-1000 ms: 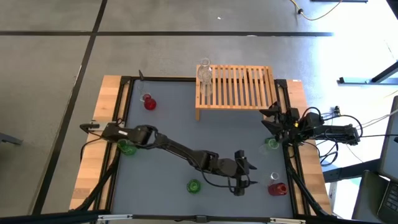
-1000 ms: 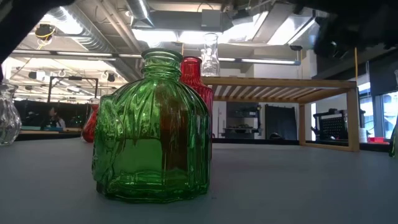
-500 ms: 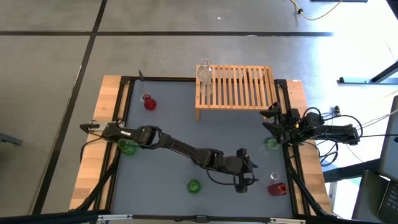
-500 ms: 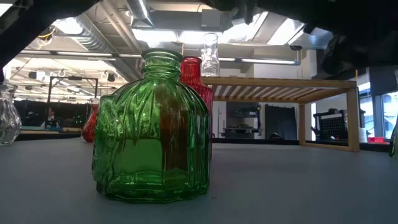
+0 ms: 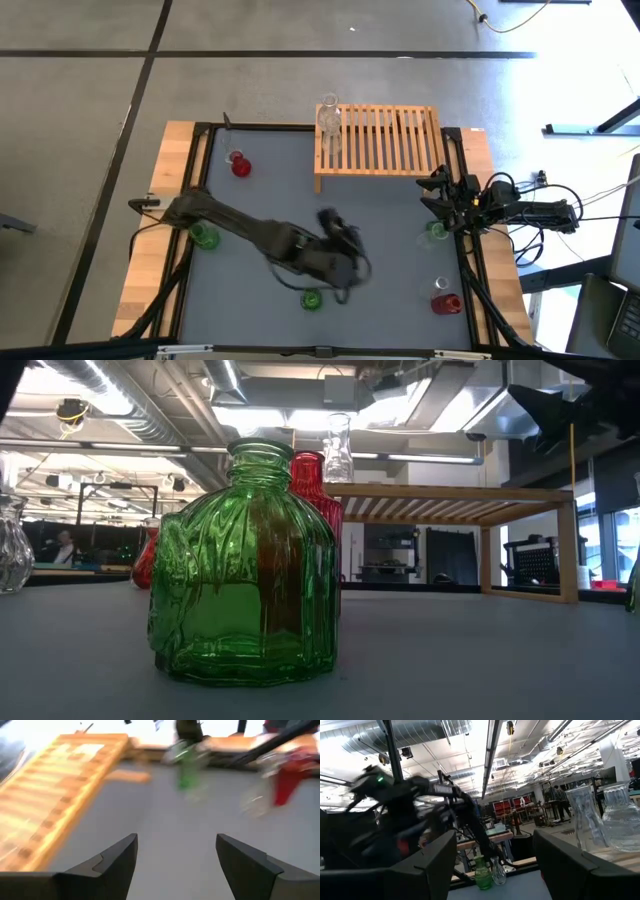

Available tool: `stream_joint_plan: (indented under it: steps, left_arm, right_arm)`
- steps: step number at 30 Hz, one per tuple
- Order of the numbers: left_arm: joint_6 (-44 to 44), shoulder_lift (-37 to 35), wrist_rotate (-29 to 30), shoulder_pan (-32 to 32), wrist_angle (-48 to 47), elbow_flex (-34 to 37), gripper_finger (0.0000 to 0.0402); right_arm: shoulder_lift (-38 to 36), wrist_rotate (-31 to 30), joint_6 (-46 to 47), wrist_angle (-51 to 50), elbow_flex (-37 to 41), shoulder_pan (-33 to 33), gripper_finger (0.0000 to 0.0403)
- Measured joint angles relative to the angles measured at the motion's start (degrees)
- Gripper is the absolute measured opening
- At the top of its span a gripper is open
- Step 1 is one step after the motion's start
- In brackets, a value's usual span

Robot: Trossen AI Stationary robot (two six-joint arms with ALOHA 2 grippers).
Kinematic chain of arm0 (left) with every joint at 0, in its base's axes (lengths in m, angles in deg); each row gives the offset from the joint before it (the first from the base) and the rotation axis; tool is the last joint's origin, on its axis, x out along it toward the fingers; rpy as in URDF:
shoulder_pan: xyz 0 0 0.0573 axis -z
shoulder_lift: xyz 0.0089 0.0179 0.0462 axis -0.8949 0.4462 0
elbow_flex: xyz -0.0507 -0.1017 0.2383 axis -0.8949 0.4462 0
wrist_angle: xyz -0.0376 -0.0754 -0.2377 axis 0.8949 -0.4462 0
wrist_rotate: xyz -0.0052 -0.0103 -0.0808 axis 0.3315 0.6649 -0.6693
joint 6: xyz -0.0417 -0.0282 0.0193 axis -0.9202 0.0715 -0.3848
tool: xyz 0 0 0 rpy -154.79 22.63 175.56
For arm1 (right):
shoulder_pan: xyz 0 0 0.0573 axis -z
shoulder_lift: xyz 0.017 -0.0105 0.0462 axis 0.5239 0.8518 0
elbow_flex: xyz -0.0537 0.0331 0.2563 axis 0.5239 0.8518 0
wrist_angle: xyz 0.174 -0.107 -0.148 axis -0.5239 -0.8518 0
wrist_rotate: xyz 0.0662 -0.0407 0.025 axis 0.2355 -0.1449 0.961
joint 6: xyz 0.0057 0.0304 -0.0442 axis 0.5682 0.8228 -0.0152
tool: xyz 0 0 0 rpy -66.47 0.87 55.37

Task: Sort vases onto shelf
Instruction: Put the middle left transparent vase onto the shelf

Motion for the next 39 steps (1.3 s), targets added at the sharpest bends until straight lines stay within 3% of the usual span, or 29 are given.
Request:
stream_joint_plan:
  steps: [8,12,18,23,30,39]
  left_arm:
    - [-34.1,-7.3,-1.2,1.5,-37.0,0.2,0.0263]
    - [-35.9,-10.7,-9.0,1.0,-34.8,4.2,0.0263]
    - [-40.9,-16.3,-12.7,-0.5,-36.1,12.5,0.0263]
    - [-47.2,-24.8,-15.6,-2.0,-36.2,23.3,0.0263]
    - [-54.8,-35.5,-25.9,-6.2,-36.3,39.3,0.0263]
    - [-52.6,-37.8,-38.0,-14.6,-36.2,55.1,0.0263]
  right_arm:
    - [0.0,-0.6,1.8,0.1,0.0,0.0,0.025]
    - [0.0,-2.1,1.8,0.0,0.0,0.0,0.025]
    - [0.0,-4.1,1.8,-1.3,0.0,0.0,0.025]
    - [0.0,-3.5,2.9,-1.7,0.0,0.0,0.025]
    - [0.0,-3.5,3.0,-2.4,0.0,0.0,0.025]
    - [0.0,-4.2,3.1,-2.4,0.0,0.0,0.025]
